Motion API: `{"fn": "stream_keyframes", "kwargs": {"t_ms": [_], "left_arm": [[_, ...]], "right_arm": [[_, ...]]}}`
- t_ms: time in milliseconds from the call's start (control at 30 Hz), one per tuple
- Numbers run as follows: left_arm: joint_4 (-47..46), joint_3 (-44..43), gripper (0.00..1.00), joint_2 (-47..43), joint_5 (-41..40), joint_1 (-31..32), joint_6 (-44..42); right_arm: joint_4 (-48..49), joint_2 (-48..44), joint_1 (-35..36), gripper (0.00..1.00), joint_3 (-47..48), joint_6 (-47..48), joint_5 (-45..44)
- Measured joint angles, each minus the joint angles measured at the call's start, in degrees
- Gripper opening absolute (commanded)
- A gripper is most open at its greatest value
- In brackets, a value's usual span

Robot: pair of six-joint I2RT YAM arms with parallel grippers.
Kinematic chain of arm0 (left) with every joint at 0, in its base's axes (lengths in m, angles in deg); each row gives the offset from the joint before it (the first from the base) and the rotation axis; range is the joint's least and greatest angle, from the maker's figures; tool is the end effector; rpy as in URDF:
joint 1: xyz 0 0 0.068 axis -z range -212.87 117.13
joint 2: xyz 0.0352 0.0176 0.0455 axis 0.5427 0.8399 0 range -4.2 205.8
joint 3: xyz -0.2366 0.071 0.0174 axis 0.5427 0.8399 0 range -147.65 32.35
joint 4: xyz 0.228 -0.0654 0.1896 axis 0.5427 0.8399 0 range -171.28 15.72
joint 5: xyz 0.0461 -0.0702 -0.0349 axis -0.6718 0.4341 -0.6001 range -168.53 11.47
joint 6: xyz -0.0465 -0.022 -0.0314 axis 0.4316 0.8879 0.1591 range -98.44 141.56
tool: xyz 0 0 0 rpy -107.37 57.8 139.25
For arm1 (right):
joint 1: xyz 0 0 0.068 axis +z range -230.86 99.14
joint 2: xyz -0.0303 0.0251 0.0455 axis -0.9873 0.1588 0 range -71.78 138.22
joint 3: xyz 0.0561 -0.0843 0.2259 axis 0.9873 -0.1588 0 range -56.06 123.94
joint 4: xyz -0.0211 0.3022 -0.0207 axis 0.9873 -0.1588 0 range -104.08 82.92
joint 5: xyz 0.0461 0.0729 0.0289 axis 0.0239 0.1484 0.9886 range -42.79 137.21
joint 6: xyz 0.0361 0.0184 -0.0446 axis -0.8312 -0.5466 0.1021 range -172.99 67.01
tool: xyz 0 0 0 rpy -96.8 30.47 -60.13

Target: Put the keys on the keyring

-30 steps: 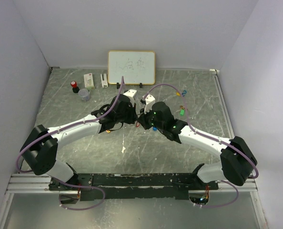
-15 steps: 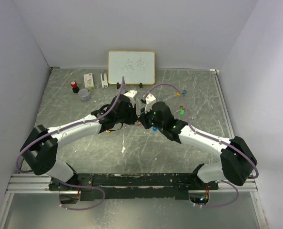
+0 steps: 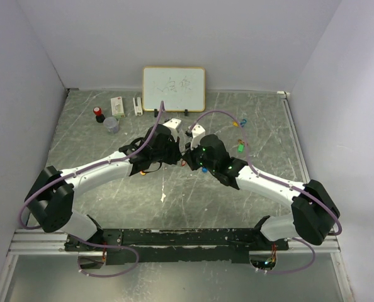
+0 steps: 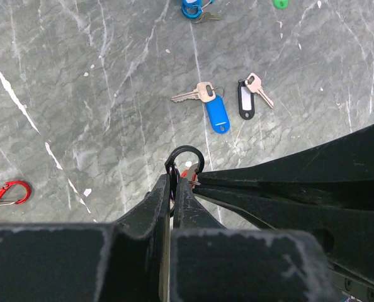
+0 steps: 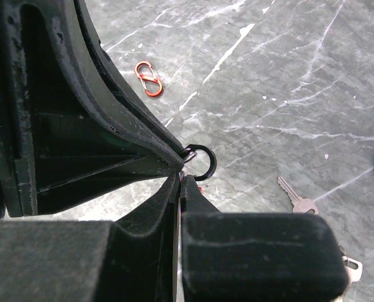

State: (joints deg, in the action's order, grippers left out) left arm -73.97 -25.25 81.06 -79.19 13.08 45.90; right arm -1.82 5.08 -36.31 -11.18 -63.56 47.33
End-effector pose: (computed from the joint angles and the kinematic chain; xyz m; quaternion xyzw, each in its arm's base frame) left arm 0.2659 -0.2742 0.2014 0.1636 0.8716 -0.2618 0.3808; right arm 0.2489 0.2452 0.1892 -0.2493 0.8140 0.2435 0.4646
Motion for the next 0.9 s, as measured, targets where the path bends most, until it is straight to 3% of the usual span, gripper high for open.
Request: {"fn": "stream_keyframes", "kwargs": {"t_ms": [900], "left_arm": [[2.34,0.15,0.07,-1.92,3.91,-0.11,-1.42]], "right_arm": [[-0.33,-1.79,0.31,0.0,0.0,0.26,-2.6]]}}
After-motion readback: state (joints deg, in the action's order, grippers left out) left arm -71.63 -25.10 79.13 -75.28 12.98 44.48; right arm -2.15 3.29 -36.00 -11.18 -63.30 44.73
